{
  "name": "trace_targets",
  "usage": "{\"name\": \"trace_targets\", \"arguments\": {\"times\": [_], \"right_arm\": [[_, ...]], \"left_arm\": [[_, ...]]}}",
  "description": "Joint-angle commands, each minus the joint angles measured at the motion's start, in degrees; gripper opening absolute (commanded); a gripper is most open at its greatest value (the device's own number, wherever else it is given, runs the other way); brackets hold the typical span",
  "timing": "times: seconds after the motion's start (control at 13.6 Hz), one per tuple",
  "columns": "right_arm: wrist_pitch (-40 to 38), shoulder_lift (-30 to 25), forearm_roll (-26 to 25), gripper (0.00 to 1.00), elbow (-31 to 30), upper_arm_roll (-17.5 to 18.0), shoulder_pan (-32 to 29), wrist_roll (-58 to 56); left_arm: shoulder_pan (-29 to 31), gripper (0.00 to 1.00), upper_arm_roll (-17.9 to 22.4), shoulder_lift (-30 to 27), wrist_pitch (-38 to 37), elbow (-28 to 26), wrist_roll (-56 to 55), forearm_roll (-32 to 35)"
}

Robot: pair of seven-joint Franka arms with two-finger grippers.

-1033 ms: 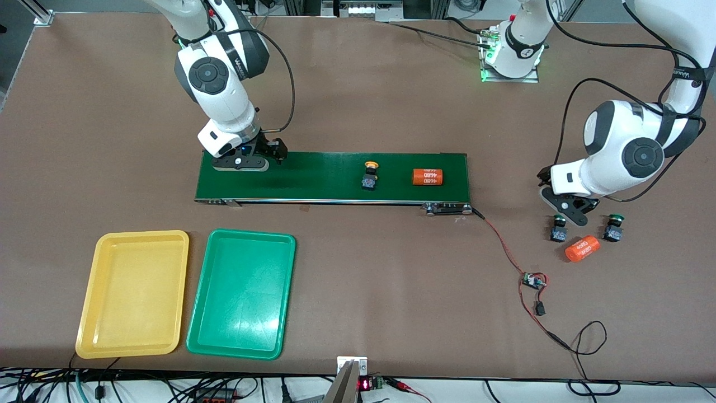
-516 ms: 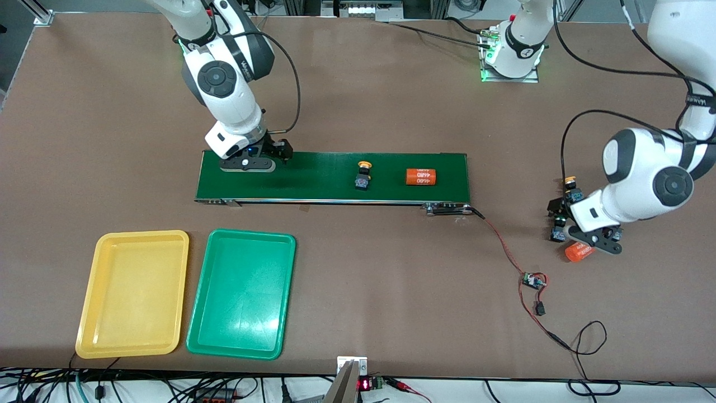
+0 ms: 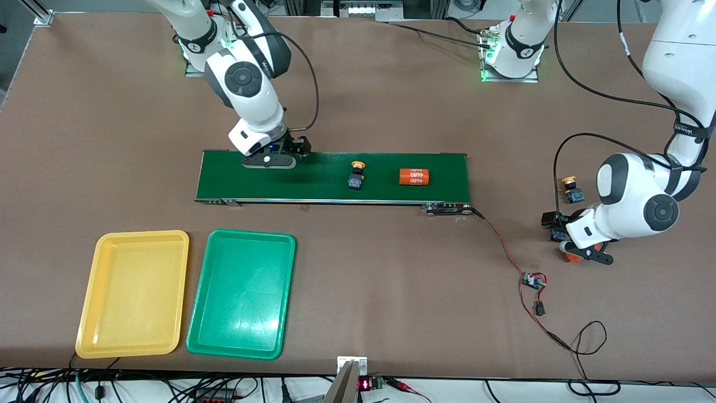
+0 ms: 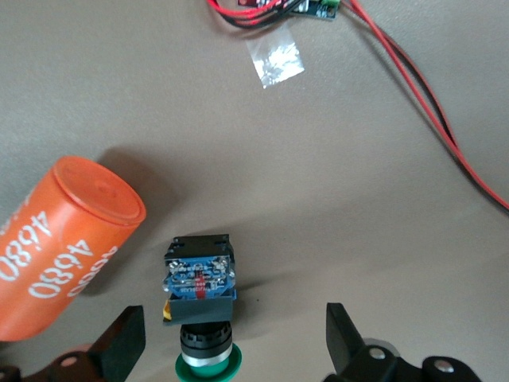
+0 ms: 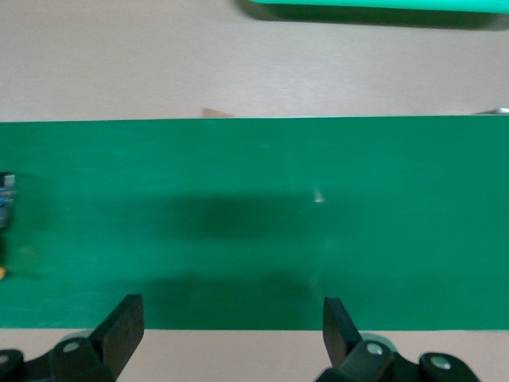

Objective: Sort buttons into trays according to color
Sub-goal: 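Grasp the green-cap button with the left gripper while the right gripper reaches the yellow button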

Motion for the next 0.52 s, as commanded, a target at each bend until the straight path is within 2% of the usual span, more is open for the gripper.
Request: {"name": "trace_targets", "arguments": {"times": [0.0,0.15,0.37,0.44], "right_arm": [[-0.19,3.5,0.17,1.0,5.01,0.21,1.92,4.0],[-0.19,6.31,-0.53,1.0,8.7,0.21,3.85,7.8],[-0.28,8.25,-0.27,1.0,10.82,0.21,5.26,9.12],[-0.19,8.69,-0.79,1.0,11.26,0.21,5.52,12.0]], "left_arm": [[-0.18,1.0,0.2,1.02,-0.75,1.46,-0.51,-0.74],[-0.18,1.0,0.2,1.89,-0.66,1.37,-0.43,-0.74],[-0.09,1.0,0.29,2.86,0.74,1.02,-0.25,-0.48],[-0.09,0.96,0.55,2.86,1.27,0.76,-0.16,-0.39]]}}
